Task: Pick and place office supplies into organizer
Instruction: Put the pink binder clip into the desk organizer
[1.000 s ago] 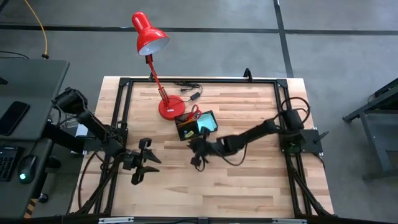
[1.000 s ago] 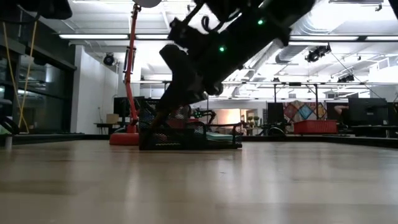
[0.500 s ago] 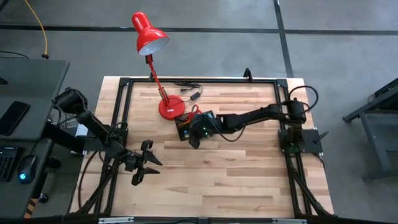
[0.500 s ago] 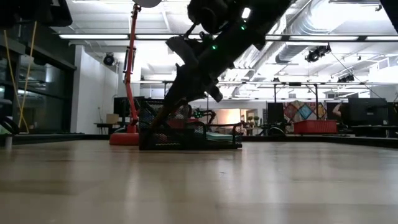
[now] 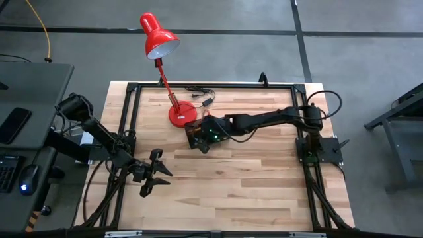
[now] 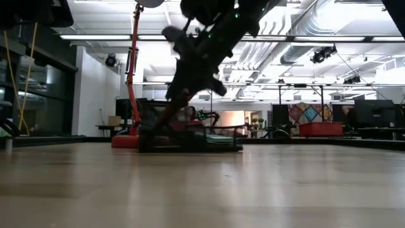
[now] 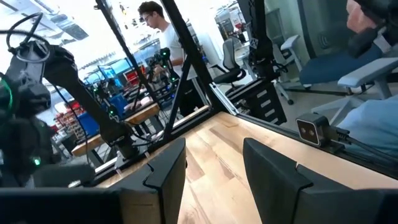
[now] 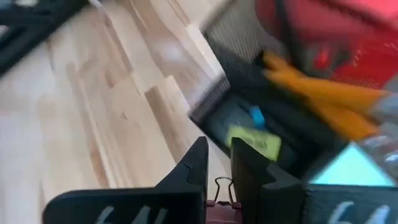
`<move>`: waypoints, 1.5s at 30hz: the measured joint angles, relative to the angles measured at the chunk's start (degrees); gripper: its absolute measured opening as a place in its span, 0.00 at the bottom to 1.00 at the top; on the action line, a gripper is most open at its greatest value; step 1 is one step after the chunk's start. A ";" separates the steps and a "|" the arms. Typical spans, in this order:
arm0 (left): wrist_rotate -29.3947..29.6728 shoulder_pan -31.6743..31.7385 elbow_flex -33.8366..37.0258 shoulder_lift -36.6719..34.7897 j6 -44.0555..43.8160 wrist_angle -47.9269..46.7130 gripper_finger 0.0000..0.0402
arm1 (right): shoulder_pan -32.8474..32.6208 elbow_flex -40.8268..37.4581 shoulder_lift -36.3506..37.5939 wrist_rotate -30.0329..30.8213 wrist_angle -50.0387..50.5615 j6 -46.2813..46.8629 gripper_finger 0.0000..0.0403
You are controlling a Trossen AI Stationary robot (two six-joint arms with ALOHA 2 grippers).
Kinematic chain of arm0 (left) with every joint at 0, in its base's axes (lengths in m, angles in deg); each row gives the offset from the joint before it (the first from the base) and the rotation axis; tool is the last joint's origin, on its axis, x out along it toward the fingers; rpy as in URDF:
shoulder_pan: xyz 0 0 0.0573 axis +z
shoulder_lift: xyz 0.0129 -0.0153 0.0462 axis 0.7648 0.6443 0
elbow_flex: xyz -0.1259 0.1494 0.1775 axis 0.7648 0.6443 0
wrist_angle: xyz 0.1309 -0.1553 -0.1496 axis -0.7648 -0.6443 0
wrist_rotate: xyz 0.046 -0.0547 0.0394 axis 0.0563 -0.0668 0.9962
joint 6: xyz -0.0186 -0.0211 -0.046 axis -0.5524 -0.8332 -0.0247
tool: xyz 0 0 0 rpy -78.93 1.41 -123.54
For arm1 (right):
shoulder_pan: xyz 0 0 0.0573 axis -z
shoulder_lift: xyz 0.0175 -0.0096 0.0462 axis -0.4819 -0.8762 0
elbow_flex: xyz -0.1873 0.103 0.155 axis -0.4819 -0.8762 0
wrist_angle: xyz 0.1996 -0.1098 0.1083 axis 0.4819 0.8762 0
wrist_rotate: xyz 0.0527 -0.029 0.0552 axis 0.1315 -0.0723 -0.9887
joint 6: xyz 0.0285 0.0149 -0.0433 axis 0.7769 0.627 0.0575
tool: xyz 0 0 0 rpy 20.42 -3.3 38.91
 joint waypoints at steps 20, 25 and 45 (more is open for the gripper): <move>0.02 -0.02 -0.02 0.01 0.00 -1.68 0.38 | -0.11 -0.19 -3.13 -2.44 -1.11 3.44 0.05; 0.02 0.00 -0.02 0.01 0.00 -1.71 0.38 | -0.81 -0.20 -3.13 0.36 -1.28 5.37 0.05; 0.42 -0.01 -0.04 0.01 -1.35 -3.07 0.38 | -1.51 -0.09 -6.70 5.79 -11.32 22.11 0.05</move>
